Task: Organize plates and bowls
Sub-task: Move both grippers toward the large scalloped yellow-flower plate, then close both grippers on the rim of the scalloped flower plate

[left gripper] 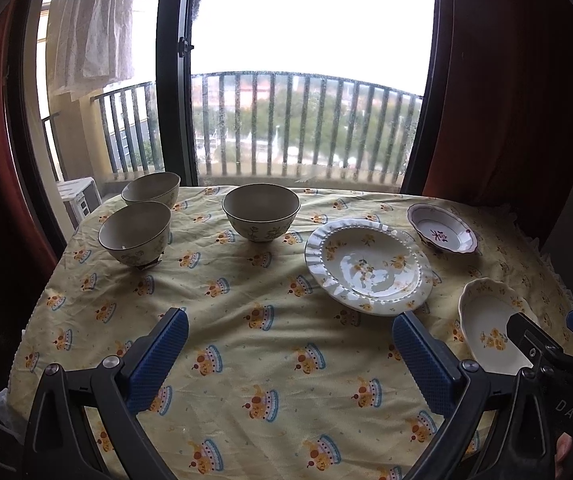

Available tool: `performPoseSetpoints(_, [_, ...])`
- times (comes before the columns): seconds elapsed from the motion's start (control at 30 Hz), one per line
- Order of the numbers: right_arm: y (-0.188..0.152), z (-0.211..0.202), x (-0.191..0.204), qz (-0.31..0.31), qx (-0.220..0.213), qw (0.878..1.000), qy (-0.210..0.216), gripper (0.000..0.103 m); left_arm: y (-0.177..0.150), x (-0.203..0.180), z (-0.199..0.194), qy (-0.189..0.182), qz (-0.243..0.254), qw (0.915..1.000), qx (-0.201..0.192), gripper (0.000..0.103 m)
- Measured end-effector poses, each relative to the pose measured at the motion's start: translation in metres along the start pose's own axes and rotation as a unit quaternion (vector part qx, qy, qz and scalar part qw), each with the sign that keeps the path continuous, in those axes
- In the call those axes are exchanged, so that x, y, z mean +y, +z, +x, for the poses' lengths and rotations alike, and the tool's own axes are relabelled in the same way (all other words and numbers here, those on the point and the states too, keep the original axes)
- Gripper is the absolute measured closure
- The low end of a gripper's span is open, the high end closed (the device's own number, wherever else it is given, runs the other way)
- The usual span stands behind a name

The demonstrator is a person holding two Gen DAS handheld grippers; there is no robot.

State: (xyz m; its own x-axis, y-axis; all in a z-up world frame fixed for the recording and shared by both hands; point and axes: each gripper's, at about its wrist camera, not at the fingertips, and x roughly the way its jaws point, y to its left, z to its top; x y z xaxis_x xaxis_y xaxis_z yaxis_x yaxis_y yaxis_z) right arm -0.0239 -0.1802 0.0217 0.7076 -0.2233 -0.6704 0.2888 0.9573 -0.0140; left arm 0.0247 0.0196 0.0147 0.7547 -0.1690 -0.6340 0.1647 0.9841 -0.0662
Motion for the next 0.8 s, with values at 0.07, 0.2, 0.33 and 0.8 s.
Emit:
performPoseSetpoints(0.07, [0.0, 0.003, -0.006, 0.01, 0.0, 1.0, 0.003, 0.0, 0.001, -0.002, -0.001, 0.009, -0.001, 0.9999, -0.007, 0.0])
performPoseSetpoints(0.2, [0.004, 0.014, -0.021, 0.018, 0.003, 1.0, 0.012, 0.0, 0.003, -0.012, 0.006, 0.005, -0.01, 0.9999, -0.004, 0.001])
performPoseSetpoints(0.33, [0.012, 0.026, -0.038, 0.017, 0.003, 1.0, 0.004, 0.0, 0.002, -0.034, 0.019, 0.009, -0.004, 0.9999, 0.002, 0.005])
performPoseSetpoints(0.8, [0.035, 0.081, -0.106, -0.038, 0.023, 0.998, 0.045, 0.001, 0.002, -0.128, 0.059, 0.026, -0.021, 0.999, 0.031, 0.01])
